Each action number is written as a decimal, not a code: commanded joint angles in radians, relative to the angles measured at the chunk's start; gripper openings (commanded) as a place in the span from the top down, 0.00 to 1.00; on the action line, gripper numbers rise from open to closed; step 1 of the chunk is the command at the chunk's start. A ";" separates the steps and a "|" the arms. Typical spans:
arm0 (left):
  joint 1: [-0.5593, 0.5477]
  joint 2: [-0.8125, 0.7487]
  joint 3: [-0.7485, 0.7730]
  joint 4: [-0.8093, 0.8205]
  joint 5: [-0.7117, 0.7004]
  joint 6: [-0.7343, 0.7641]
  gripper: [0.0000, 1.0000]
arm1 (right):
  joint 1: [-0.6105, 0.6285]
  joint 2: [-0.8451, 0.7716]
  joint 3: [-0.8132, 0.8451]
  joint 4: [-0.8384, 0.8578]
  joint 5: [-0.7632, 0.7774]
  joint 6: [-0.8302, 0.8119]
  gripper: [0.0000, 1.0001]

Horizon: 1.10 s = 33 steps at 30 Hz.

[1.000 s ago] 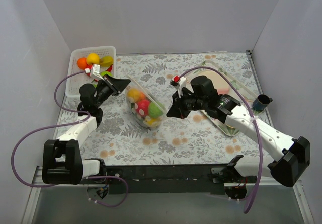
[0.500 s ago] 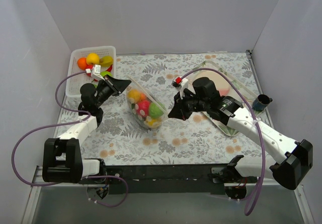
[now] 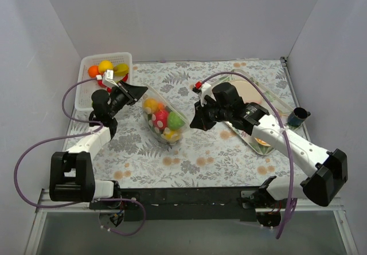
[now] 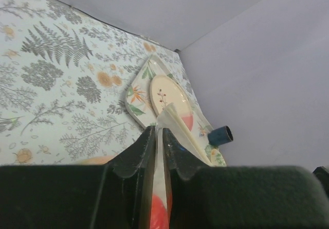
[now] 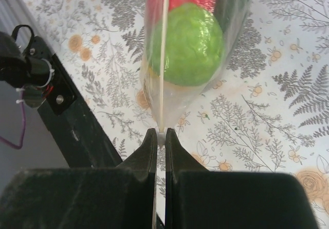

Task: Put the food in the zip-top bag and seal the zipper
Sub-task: Place the zipper food storage bag at the center of the board.

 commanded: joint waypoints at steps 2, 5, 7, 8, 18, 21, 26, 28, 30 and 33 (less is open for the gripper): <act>0.014 0.030 0.101 -0.052 -0.084 0.002 0.84 | -0.031 0.107 0.117 -0.034 0.144 0.034 0.99; 0.014 0.078 0.150 -0.095 -0.085 0.010 0.59 | -0.075 0.187 0.181 -0.037 0.165 0.039 0.99; 0.014 0.108 0.195 -0.130 -0.093 0.013 0.32 | -0.104 0.252 0.218 -0.034 0.181 0.039 0.99; 0.014 0.116 0.207 -0.139 -0.094 0.021 0.31 | -0.113 0.277 0.250 -0.033 0.193 0.033 0.99; -0.003 0.086 0.302 -0.381 -0.201 -0.033 0.02 | -0.205 0.559 0.488 -0.030 0.198 0.026 0.77; -0.028 0.049 0.310 -0.499 -0.252 -0.021 0.02 | -0.212 0.624 0.534 -0.033 0.202 0.026 0.71; -0.092 -0.022 0.322 -0.693 -0.333 0.004 0.02 | -0.224 0.687 0.591 -0.042 0.237 0.037 0.41; -0.138 -0.065 0.328 -0.773 -0.379 0.019 0.02 | -0.235 0.679 0.590 -0.040 0.239 0.051 0.27; -0.170 -0.094 0.351 -0.868 -0.430 0.043 0.02 | -0.239 0.658 0.580 -0.036 0.259 0.066 0.15; -0.204 -0.146 0.371 -0.975 -0.490 0.079 0.02 | -0.239 0.586 0.533 -0.028 0.302 0.086 0.01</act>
